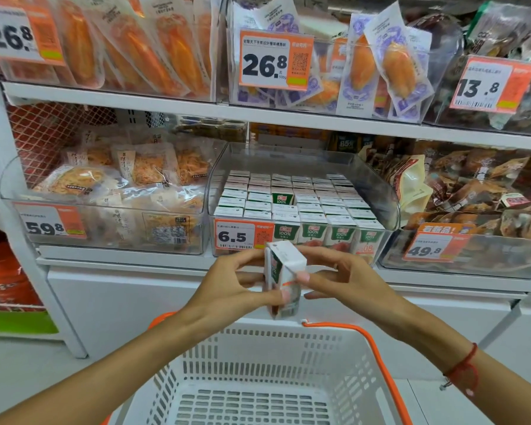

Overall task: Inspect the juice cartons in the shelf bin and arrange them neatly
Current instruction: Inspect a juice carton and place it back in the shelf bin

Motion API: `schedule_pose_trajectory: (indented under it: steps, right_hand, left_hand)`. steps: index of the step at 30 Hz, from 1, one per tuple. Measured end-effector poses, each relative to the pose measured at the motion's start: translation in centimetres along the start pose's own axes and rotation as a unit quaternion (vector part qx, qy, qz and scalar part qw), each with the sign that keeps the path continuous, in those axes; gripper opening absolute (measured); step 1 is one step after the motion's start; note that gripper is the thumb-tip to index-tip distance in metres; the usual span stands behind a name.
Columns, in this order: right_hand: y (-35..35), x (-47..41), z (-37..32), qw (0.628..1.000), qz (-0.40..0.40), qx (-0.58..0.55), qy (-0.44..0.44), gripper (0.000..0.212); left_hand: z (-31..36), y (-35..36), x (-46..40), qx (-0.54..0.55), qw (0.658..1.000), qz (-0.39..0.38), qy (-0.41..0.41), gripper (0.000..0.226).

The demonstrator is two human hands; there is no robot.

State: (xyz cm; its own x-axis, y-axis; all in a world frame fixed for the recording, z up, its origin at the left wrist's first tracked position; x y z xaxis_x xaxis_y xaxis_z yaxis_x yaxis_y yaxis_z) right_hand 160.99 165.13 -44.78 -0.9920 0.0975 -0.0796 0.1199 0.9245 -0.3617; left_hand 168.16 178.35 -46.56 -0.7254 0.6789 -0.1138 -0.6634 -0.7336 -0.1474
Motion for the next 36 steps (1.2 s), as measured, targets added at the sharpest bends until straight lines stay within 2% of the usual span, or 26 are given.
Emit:
schedule_pose_trajectory:
  steps: [3, 7, 11, 15, 19, 23, 28, 30, 33, 36]
  right_hand:
    - [-0.4, 0.7, -2.0, 0.997, 0.001, 0.034, -0.066, 0.06]
    - [-0.5, 1.5, -3.5, 0.988, 0.022, 0.071, -0.134, 0.057]
    - [-0.6, 1.8, -3.6, 0.984, 0.037, 0.085, -0.151, 0.057]
    - [-0.7, 1.8, -3.6, 0.983, 0.041, 0.083, -0.159, 0.057]
    - [-0.7, 1.8, -3.9, 0.98, 0.05, 0.091, -0.168, 0.058]
    - [-0.4, 1.9, -3.9, 0.962, 0.074, 0.184, -0.189, 0.04]
    - [-0.5, 1.5, -2.7, 0.974, 0.047, 0.161, -0.153, 0.056]
    - [-0.2, 1.2, -2.1, 0.979, 0.025, 0.151, -0.138, 0.063]
    - [0.4, 0.9, -1.7, 0.985, -0.01, 0.125, -0.119, 0.062]
    - [0.5, 0.6, -1.0, 0.993, -0.031, 0.087, -0.079, 0.061]
  left_hand:
    - [1.6, -0.3, 0.4, -0.062, 0.994, 0.01, 0.092, 0.061]
    - [3.2, -0.4, 1.0, -0.115, 0.977, 0.03, 0.179, 0.056]
    - [4.2, -0.1, 1.3, -0.137, 0.966, 0.036, 0.215, 0.055]
    - [4.2, -0.1, 1.3, -0.144, 0.965, 0.032, 0.216, 0.056]
    - [3.4, -0.3, 0.9, -0.126, 0.977, 0.026, 0.172, 0.062]
    - [2.6, -0.2, 0.8, -0.075, 0.989, 0.01, 0.13, 0.07]
    - [0.9, -0.1, 0.5, 0.032, 0.999, 0.0, 0.002, 0.081]
    - [-0.1, 0.1, 0.5, 0.082, 0.995, -0.004, -0.055, 0.073]
    - [-1.4, 0.6, 0.7, 0.164, 0.976, -0.029, -0.14, 0.049]
    - [-2.3, 1.0, 0.9, 0.206, 0.958, -0.044, -0.196, 0.047]
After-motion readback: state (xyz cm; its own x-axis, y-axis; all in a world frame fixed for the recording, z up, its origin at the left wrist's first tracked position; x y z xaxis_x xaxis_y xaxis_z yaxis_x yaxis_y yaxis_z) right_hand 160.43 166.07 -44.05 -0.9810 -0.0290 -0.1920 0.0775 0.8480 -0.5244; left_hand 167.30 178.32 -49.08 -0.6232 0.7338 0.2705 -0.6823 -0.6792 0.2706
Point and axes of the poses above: each hand's wrist, its own x-axis away from the middle knuckle, its own y-axis out of the palm, z = x × y, the point moved 9 cm from there along -x, towards the middle knuckle, and after that the axes turned 5 degrees about x, right-handed, at the moved point
